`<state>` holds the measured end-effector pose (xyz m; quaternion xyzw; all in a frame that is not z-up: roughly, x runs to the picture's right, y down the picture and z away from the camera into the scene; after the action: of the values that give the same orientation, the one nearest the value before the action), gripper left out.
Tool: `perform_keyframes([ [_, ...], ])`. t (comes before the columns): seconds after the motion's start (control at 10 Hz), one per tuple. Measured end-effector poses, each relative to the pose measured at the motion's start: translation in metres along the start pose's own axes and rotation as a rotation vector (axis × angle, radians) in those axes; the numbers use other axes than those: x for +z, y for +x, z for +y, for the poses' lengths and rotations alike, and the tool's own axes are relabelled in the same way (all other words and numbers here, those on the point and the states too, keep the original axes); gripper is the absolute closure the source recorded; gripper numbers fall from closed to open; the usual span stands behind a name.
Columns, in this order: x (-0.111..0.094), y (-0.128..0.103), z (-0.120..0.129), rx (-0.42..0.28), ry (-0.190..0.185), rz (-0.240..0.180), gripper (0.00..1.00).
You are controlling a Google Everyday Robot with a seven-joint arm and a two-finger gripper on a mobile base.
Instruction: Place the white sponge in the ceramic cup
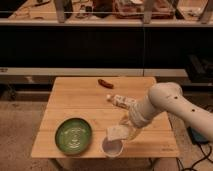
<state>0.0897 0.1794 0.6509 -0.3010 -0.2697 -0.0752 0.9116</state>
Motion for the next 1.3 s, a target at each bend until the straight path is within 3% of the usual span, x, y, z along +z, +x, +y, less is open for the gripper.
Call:
perform_keyframes([
  [0.4, 0.017, -0.025, 0.013, -0.044, -0.02, -0.011, 0.99],
  [0.5, 0.02, -0.028, 0.014, -0.049, -0.023, -0.015, 0.93],
  [0.8, 0.029, -0.031, 0.017, -0.051, -0.035, -0.021, 0.61],
  [1.0, 0.031, -0.031, 0.018, -0.049, -0.037, -0.022, 0.46],
  [1.1, 0.032, -0.03, 0.017, -0.048, -0.036, -0.022, 0.4],
  [1.3, 0.034, -0.028, 0.017, -0.045, -0.032, -0.017, 0.39],
])
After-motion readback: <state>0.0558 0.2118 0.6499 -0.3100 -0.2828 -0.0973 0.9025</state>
